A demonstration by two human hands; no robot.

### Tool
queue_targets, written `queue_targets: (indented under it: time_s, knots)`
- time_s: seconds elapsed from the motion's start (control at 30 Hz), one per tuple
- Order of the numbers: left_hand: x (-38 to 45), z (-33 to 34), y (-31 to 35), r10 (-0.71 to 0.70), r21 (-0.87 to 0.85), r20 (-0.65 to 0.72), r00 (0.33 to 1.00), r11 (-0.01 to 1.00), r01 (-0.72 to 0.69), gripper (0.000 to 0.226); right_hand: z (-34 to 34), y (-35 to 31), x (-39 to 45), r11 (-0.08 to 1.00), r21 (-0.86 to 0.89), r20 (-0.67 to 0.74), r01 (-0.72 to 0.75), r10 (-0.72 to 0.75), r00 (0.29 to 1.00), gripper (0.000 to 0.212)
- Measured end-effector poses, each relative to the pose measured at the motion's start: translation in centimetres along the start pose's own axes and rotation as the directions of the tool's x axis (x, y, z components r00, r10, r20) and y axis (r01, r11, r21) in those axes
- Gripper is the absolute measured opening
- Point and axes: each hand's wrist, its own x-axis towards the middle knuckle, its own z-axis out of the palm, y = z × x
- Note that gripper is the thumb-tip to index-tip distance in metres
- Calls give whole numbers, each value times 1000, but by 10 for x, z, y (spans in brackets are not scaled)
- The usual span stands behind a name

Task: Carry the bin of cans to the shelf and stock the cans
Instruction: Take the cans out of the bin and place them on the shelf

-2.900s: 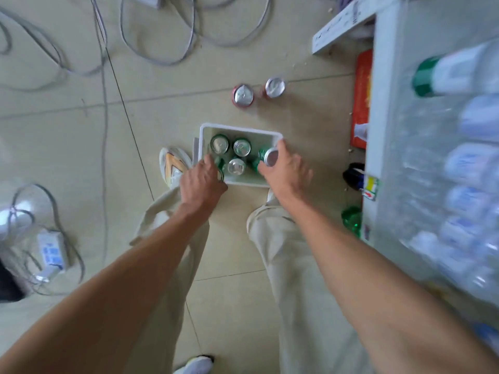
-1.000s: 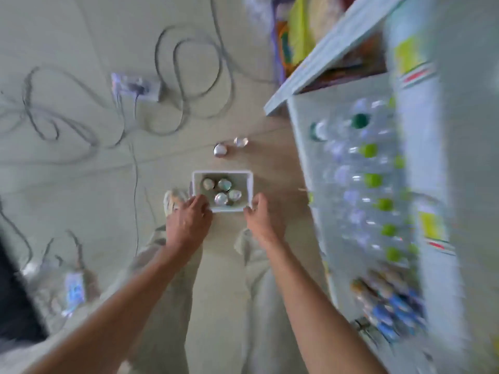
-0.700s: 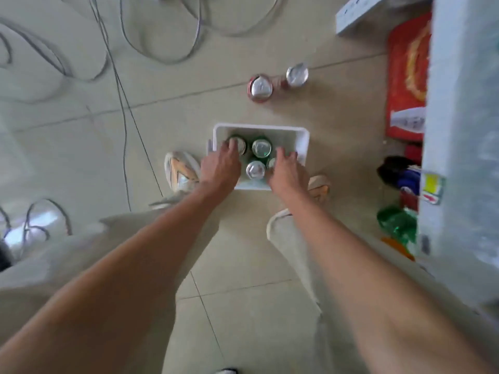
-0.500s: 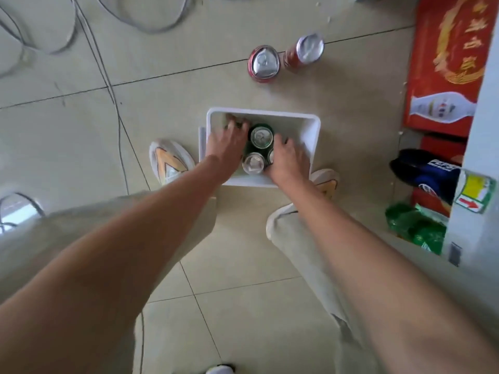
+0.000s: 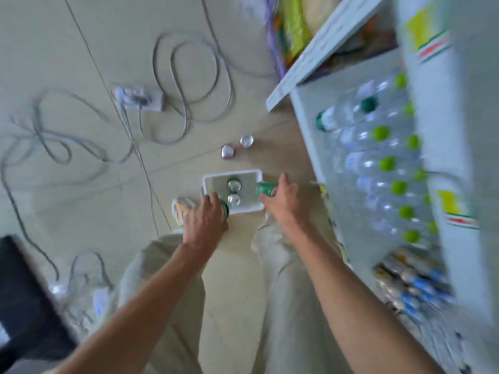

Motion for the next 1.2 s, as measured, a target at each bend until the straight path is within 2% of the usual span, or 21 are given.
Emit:
queue_targets:
  time_s: [0.1, 0.23, 0.3, 0.37, 0.43, 0.5, 0.57, 0.6, 0.67, 0.8, 0.93, 1.07, 1.13, 1.2]
  knots:
    - [-71, -105, 37, 40, -33, -72, 997, 999, -43, 65, -122, -17, -64, 996, -83, -188, 17, -32, 982, 61]
    - [-139, -225, 91, 153, -62, -161, 975, 984, -165, 70, -262, -23, -149, 1000, 11, -299, -7, 10, 954, 62]
    - [-165, -275, 118, 194, -142, -193, 962, 964, -223, 68, -322, -19, -178, 997, 78, -372, 1, 28, 928, 63]
    - [-201, -314, 227, 379, -76, -290, 879, 906, -416, 62, -402, 72, -204, 950, 300, -452, -90, 225, 863, 62]
    - [-203, -328, 237, 392, -88, -294, 872, 897, -433, 61, -418, 81, -199, 945, 319, -421, -71, 208, 883, 63]
    - [-193, -331, 250, 426, -44, -329, 843, 885, -464, 66, -435, 89, -197, 945, 315, -436, -90, 228, 871, 61]
    - [-162, -303, 293, 393, -59, -323, 861, 900, -433, 70, -436, 123, -151, 957, 273, -399, -102, 209, 893, 57]
    - [-155, -306, 300, 406, -49, -326, 854, 895, -444, 70, -442, 125, -145, 965, 243, -435, -100, 200, 878, 56]
    - [-141, -310, 316, 412, -40, -322, 853, 894, -447, 71, -453, 128, -129, 969, 208, -451, -136, 219, 865, 56]
    - [-111, -311, 344, 416, -11, -306, 856, 898, -440, 72, -465, 126, -96, 956, 184, -381, -227, 283, 880, 60]
    - [-92, -294, 339, 393, -23, -265, 881, 910, -413, 79, -443, 121, -88, 934, 232, -350, -273, 342, 872, 62]
    - [-87, -296, 344, 417, -85, -365, 832, 875, -476, 85, -457, 117, -102, 930, 240, -417, -278, 358, 836, 72]
    - [-92, -301, 345, 443, -136, -367, 818, 845, -518, 90, -459, 116, -121, 938, 202, -459, -283, 346, 818, 65]
    - [-96, -296, 323, 423, -214, -396, 815, 821, -530, 91, -439, 108, -142, 957, 121, -423, -264, 290, 858, 49]
